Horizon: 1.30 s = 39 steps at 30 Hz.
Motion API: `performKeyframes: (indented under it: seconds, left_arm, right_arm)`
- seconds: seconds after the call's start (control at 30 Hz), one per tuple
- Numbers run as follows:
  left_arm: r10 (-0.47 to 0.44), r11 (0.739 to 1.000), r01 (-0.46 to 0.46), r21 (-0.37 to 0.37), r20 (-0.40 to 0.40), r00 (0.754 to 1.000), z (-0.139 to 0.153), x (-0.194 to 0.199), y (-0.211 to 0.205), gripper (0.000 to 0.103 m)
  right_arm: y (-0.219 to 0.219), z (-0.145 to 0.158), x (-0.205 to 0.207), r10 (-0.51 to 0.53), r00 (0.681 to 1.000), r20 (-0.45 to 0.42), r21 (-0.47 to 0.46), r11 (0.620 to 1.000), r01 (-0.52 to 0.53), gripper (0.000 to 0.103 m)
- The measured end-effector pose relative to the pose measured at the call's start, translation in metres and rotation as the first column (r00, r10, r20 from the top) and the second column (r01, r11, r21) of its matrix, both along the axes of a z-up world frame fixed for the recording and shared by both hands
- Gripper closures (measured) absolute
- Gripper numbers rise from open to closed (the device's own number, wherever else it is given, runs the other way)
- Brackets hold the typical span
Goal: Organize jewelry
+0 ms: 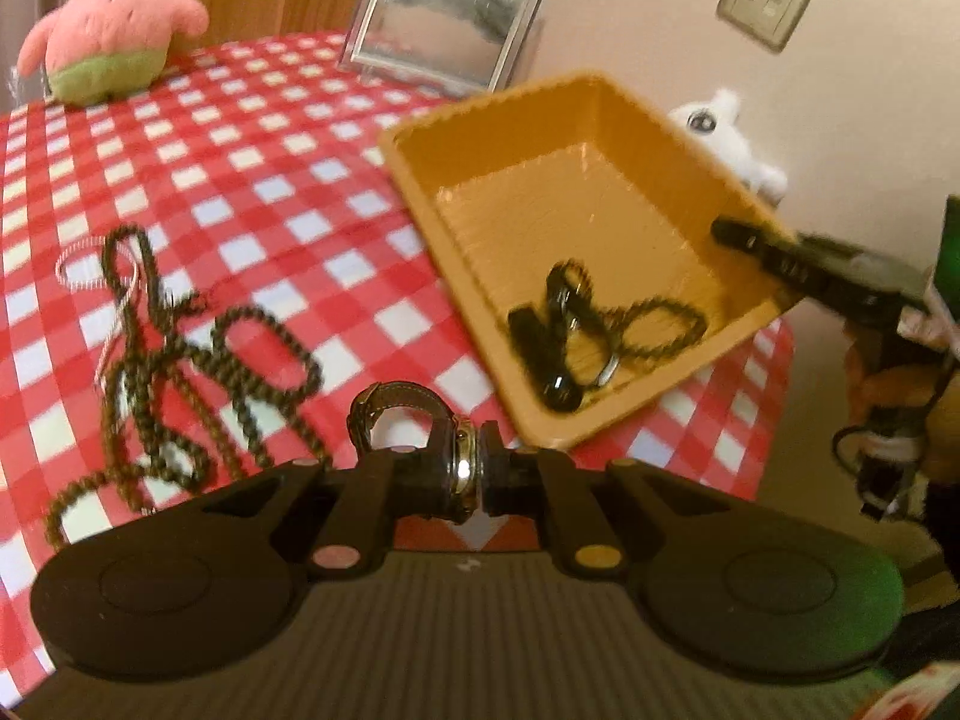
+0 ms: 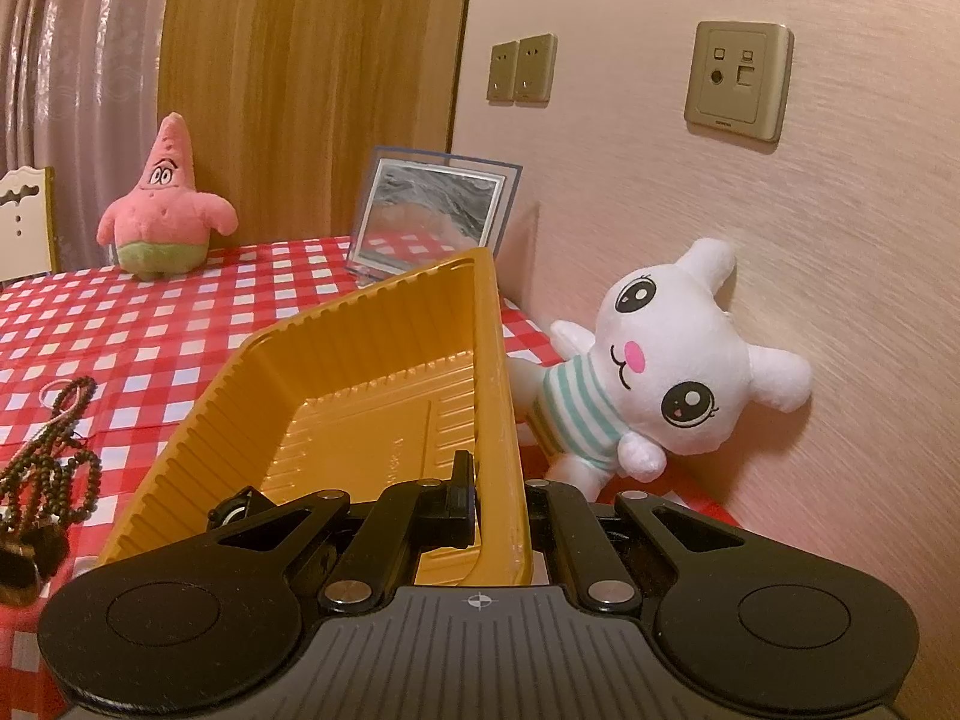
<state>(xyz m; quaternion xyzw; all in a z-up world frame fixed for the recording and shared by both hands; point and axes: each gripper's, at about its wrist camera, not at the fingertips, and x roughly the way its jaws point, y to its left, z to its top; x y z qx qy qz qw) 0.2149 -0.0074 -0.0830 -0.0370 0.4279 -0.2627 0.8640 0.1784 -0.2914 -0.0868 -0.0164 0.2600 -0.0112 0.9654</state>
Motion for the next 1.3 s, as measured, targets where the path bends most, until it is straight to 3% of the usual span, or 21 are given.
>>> performKeyframes:
  seconds: [0.23,0.6,1.07,1.3]
  left_arm:
    - [-0.018,1.0,0.02,-0.017,0.073,0.997,0.021,0.015,-0.011,0.095]
    - [-0.089,0.995,0.095,-0.031,0.146,0.985,0.025,0.055,-0.059,0.095]
    - [-0.091,0.996,0.089,0.028,0.07,0.993,-0.012,0.102,-0.097,0.095]
    - [-0.094,0.996,0.094,-0.005,0.076,0.993,-0.008,0.098,-0.097,0.094]
  right_arm:
    - [0.002,0.0,-0.002,0.004,1.0,0.001,-0.001,1.0,-0.004,0.099]
    - [0.002,0.001,0.005,0.019,1.0,0.011,-0.007,1.0,-0.019,0.099]
    - [0.001,-0.003,0.019,0.041,0.999,0.012,-0.014,0.999,-0.041,0.099]
    - [-0.001,-0.003,0.018,0.04,0.999,0.007,0.002,0.999,-0.04,0.099]
